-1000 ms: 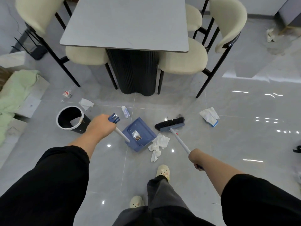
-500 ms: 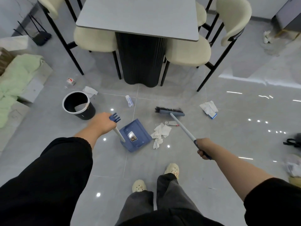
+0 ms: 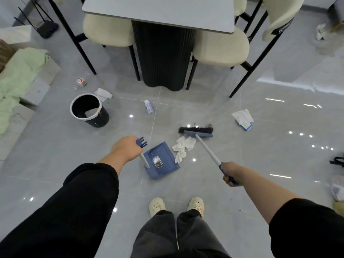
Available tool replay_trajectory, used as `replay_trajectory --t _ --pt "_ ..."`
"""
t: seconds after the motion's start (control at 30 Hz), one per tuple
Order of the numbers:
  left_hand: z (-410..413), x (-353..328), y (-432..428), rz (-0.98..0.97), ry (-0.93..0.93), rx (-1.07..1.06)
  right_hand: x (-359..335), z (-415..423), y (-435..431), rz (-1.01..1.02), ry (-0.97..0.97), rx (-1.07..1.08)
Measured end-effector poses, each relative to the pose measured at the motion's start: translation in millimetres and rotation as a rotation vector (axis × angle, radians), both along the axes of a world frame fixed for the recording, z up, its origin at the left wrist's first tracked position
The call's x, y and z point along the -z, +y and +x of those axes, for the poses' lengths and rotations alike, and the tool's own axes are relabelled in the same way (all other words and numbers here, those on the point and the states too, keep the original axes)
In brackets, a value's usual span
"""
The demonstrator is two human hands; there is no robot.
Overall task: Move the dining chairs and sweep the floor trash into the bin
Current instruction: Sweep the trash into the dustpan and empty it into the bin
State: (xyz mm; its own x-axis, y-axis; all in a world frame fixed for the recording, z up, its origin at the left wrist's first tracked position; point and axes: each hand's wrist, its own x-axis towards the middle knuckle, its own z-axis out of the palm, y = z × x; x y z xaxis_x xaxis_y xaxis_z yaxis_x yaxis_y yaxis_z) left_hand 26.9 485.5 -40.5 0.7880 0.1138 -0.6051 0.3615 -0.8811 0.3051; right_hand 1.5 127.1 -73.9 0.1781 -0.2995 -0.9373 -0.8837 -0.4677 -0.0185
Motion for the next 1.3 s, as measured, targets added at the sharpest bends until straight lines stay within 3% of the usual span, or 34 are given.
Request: replay_trajectory --t 0.27,0.4,0.6,0.77,1.1,1.2,1.3 --pt "-7 3 -38 0.009 0.005 -0.059 -27 -74 35 0.195 0.018 -0.025" --pt "-7 -2 -42 0.053 0.027 -0.082 -55 -88 25 0.274 0.031 0.066" --pt "-20 -5 -44 0.029 0.072 -0.164 -87 -84 -13 0.186 -0.124 -0.057" --pt "-41 -3 -46 0.027 0.111 -0.209 -74 -55 -20 0.11 -0.19 -0.115" --pt "-62 7 -56 0.062 0.109 -0.229 -55 -75 -15 0.334 0.091 0.081" --pt "-65 4 -57 0.037 0.102 -0.245 -76 -77 -39 0.421 0.092 0.172" --pt "-73 -2 -55 0.028 0.107 -0.235 -99 -70 -56 0.401 0.021 0.094"
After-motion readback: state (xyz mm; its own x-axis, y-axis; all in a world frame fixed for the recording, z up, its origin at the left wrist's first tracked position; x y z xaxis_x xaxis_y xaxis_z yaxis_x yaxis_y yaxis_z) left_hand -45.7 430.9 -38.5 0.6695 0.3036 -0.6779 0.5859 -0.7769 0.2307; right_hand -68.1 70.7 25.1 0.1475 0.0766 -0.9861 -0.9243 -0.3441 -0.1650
